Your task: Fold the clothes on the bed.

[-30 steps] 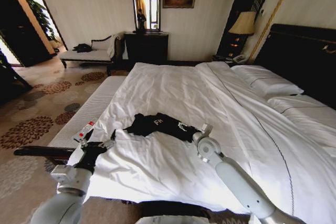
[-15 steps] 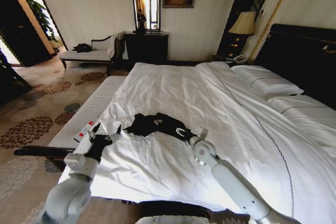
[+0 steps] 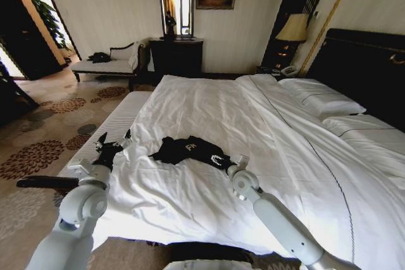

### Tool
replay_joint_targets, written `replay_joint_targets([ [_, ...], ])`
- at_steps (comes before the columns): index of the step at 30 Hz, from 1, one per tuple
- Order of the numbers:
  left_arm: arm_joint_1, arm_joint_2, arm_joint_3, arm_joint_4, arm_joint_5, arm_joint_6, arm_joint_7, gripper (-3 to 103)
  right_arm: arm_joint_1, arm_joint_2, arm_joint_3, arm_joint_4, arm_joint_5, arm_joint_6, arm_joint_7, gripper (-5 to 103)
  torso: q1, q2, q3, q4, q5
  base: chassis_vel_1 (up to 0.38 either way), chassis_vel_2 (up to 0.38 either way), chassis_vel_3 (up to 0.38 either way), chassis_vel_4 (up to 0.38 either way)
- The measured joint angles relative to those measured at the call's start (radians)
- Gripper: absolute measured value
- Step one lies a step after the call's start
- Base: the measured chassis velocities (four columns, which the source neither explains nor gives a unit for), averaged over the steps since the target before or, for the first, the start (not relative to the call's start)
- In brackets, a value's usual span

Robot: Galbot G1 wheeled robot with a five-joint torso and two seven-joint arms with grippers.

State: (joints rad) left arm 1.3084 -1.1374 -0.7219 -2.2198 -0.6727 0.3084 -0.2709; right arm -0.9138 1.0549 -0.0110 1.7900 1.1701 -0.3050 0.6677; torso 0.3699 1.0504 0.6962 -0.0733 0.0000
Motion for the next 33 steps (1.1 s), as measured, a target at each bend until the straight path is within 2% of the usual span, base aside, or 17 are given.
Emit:
replay_joint_targets([
  [4,-0.006,-0.004,-0.011,0.003,-0.004,0.0,-0.002,100,0.012,0.01,-0.021,-0.035,-0.02,0.006,-0.016,90,0.0,0.0,0.0,0.0001,0.0,0.0,0.0,0.0,0.0],
  [12,0.0,0.0,-0.028,0.006,-0.007,0.0,-0.004,100,0.082,0.03,-0.054,-0.127,-0.037,0.016,-0.037,90,0.0,0.0,0.0,0.0002,0.0001,0.0,0.0,0.0,0.0],
  [16,0.008,-0.006,-0.026,0.012,-0.001,-0.003,-0.004,100,0.11,0.035,-0.062,-0.153,-0.041,0.019,-0.043,71,0.0,0.0,0.0,0.0002,0.0,0.0,0.0,0.0,0.0],
  [17,0.008,-0.006,-0.026,0.012,-0.001,-0.003,-0.004,100,0.11,0.035,-0.062,-0.153,-0.041,0.019,-0.043,71,0.0,0.0,0.0,0.0002,0.0,0.0,0.0,0.0,0.0],
  [19,0.009,-0.009,-0.022,0.015,0.004,-0.003,-0.004,100,0.113,0.032,-0.062,-0.157,-0.045,0.021,-0.047,60,0.0,0.0,0.0,0.0001,0.0,0.0,0.0,0.0,0.0],
  [21,0.01,-0.01,-0.021,0.016,0.007,-0.004,-0.004,100,0.113,0.029,-0.062,-0.159,-0.046,0.022,-0.05,60,0.0,0.0,0.0,0.0,0.0,0.0,0.0,0.0,0.0],
  [22,0.011,-0.01,-0.02,0.017,0.01,-0.004,-0.004,100,0.114,0.027,-0.061,-0.161,-0.049,0.023,-0.053,49,0.0,0.0,0.0,0.0,0.0,0.0,0.0,0.0,0.0],
  [24,0.012,-0.011,-0.019,0.018,0.012,-0.004,-0.004,100,0.114,0.027,-0.061,-0.163,-0.054,0.025,-0.055,49,0.0,0.0,0.0,0.0,0.0,0.0,0.0,0.0,0.0],
  [27,0.018,-0.016,-0.017,0.02,0.02,-0.006,-0.004,100,0.118,0.026,-0.06,-0.168,-0.07,0.031,-0.062,33,0.0,0.0,0.0,0.0001,0.0,0.0,0.0,0.0,0.0],
  [28,0.018,-0.016,-0.017,0.02,0.02,-0.006,-0.004,100,0.118,0.026,-0.06,-0.168,-0.07,0.031,-0.062,33,0.0,0.0,0.0,0.0001,0.0,0.0,0.0,0.0,0.0],
  [31,0.024,-0.023,-0.015,0.022,0.028,-0.007,-0.004,100,0.122,0.021,-0.056,-0.159,-0.079,0.036,-0.065,17,0.0,0.0,0.0,0.0001,0.0,0.0,0.0,0.0,0.0],
  [32,0.025,-0.024,-0.015,0.023,0.03,-0.008,-0.004,100,0.123,0.019,-0.055,-0.155,-0.081,0.036,-0.066,17,0.0,0.0,0.0,0.0001,0.0,0.0,0.0,0.0,0.0],
  [33,0.025,-0.025,-0.015,0.024,0.031,-0.008,-0.004,100,0.124,0.018,-0.054,-0.153,-0.085,0.037,-0.068,12,0.0,0.0,0.0,0.0001,0.0,0.0,0.0,0.0,0.0],
])
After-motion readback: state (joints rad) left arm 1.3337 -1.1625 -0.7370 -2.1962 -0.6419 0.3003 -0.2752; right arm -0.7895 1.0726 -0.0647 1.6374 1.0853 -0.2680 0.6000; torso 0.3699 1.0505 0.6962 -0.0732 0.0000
